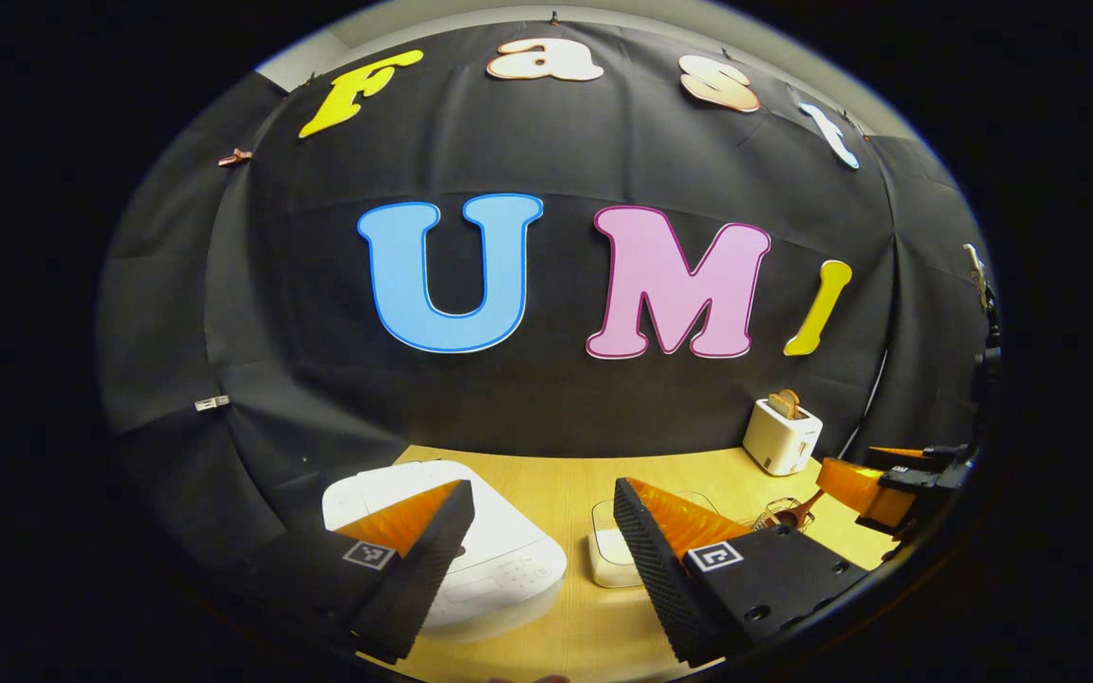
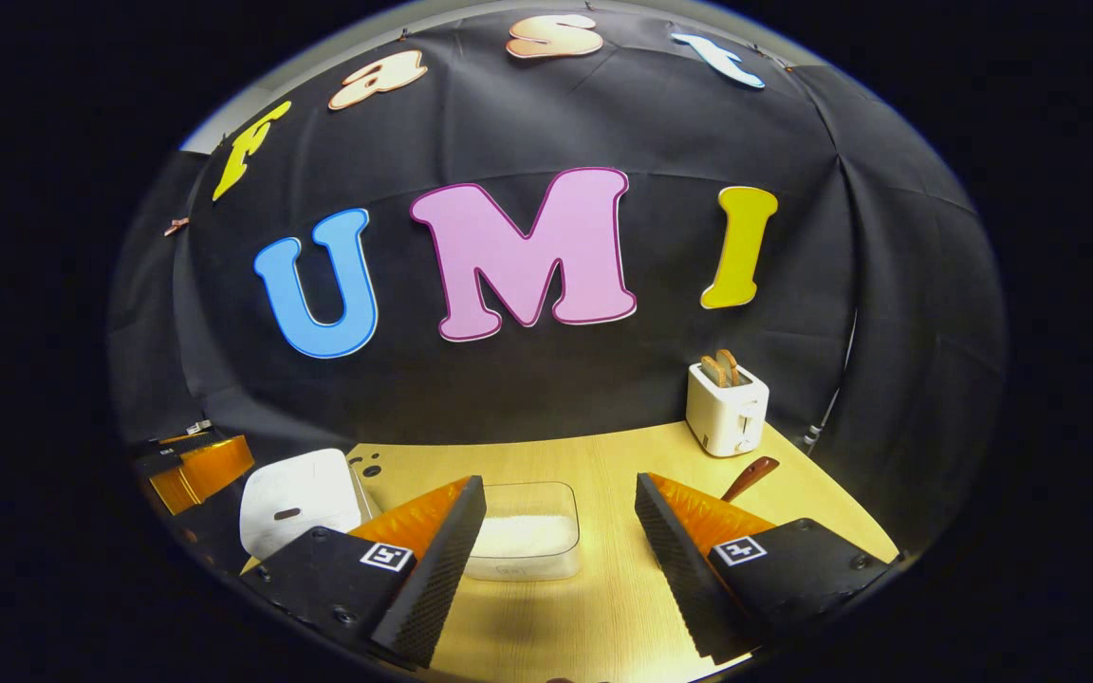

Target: Close the left gripper, press the button to open the rice cooker; take a wooden spoon from the chopstick holder with the right hand, scoop a spoonful of rice and pour it into the rice cooker, then put the wooden spoon back into the chopstick holder.

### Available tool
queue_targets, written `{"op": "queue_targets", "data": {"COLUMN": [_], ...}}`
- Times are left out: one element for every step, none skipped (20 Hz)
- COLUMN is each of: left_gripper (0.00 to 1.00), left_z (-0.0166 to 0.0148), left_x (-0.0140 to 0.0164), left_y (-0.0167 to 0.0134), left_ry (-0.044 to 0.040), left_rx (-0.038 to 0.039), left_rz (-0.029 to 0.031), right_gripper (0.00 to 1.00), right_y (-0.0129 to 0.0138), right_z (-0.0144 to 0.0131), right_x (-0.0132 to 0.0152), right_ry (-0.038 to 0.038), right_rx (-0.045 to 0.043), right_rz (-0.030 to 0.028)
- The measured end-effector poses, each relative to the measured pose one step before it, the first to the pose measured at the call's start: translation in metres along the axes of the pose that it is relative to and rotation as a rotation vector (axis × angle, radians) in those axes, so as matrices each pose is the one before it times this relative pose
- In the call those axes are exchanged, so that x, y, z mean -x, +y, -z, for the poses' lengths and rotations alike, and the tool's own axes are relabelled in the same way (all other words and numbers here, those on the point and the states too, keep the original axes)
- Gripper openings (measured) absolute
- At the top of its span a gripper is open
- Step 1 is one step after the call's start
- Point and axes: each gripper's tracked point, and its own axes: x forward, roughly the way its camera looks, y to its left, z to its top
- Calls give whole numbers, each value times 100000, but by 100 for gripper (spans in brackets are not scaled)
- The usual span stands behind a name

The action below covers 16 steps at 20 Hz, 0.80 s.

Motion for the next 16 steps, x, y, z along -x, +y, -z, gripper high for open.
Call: {"op": "queue_targets", "data": {"left_gripper": [96,96,96,96,96,96,96,96,95,95,95,93,92,89,88,81], "left_z": [44,-173,55,-215,-59,-231,-138,-225,-109,-50,14,-146,-25,-100,84,-104], "left_x": [-23,-45,-74,-137,-96,-40,-40,-159,26,-84,-179,-109,-94,-144,-179,-120], "left_y": [-193,55,111,73,119,103,315,354,364,568,854,600,585,537,519,489], "left_ry": [-112,-228,-317,-453,-302,-331,-432,-433,-310,59,-191,-178,19,209,263,314], "left_rx": [-447,-431,-503,-572,-540,-654,-749,-681,-619,-591,-733,-329,31,479,1073,1316], "left_rz": [337,-110,-160,-195,-63,53,-369,-390,-360,-1121,-2056,-865,-1054,-458,-155,112], "right_gripper": [98,98,98,98,98,98,98,98,98,98,98,98,98,98,98,98], "right_y": [-170,-233,-25,-24,26,64,40,75,71,147,205,204,263,161,129,63], "right_z": [-154,-103,-90,88,117,233,121,107,71,-132,-247,-103,20,195,251,254], "right_x": [18,53,5,47,-23,-71,-48,-53,101,-24,69,16,-13,82,-12,0], "right_ry": [-442,-446,-258,9,261,581,590,496,308,-523,-914,-679,-5,523,838,885], "right_rx": [-246,92,-69,-26,14,-152,-374,-329,-21,907,1038,675,178,30,-5,-10], "right_rz": [256,535,114,17,-131,-231,-192,-187,-159,-589,-346,-567,-729,-542,-365,-215]}}
